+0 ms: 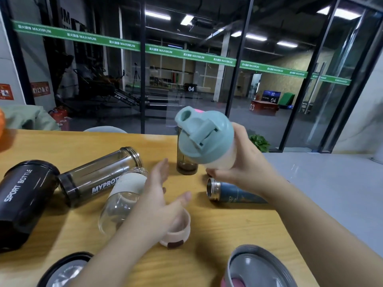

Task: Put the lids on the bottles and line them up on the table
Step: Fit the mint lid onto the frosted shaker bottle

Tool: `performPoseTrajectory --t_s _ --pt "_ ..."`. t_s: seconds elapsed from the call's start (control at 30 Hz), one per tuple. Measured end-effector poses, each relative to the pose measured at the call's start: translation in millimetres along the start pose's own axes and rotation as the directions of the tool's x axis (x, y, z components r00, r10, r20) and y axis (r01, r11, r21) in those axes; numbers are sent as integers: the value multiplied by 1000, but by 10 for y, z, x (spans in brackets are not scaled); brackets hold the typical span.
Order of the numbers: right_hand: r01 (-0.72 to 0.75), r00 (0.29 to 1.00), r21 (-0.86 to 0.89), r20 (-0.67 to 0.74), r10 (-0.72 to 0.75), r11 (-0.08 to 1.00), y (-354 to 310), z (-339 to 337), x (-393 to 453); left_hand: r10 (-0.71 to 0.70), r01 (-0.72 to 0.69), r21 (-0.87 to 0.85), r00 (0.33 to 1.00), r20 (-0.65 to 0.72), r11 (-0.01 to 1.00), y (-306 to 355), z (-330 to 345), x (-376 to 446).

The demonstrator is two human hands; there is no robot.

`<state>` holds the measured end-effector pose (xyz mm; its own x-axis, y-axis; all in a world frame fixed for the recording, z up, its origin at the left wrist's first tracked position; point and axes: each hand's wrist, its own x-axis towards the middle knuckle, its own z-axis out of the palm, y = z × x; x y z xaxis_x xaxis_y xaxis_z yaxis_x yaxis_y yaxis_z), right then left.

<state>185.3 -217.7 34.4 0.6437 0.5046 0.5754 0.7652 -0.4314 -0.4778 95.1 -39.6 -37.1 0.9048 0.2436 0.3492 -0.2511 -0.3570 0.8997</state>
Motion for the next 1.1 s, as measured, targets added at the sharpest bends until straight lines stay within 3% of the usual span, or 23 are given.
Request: performPoseTrajectory --t_s 0.13,0.27,0.33,0.47,0.63,1.1 --pt "26 996 46 -82 -22 999 278 -73 72 66 -133 411 982 174 902 -30 25 -76" --pt "137 963 6 -237 -131 991 470 -111 135 33 -171 506 962 270 845 -66 57 -95" --pt "51 968 19 -245 -45 999 590 -134 159 5 -179 550 953 303 816 -89 74 -106" --pt "-234 936 35 -260 235 972 876 -185 213 -5 -211 612 944 331 762 -119 108 -121" --pt "-431 850 156 -260 458 889 1172 -168 309 16 -234 625 942 334 745 -139 127 -122" --pt "-668 683 263 -154 714 696 1608 -83 541 61 -289 631 932 357 720 -212 159 -151"
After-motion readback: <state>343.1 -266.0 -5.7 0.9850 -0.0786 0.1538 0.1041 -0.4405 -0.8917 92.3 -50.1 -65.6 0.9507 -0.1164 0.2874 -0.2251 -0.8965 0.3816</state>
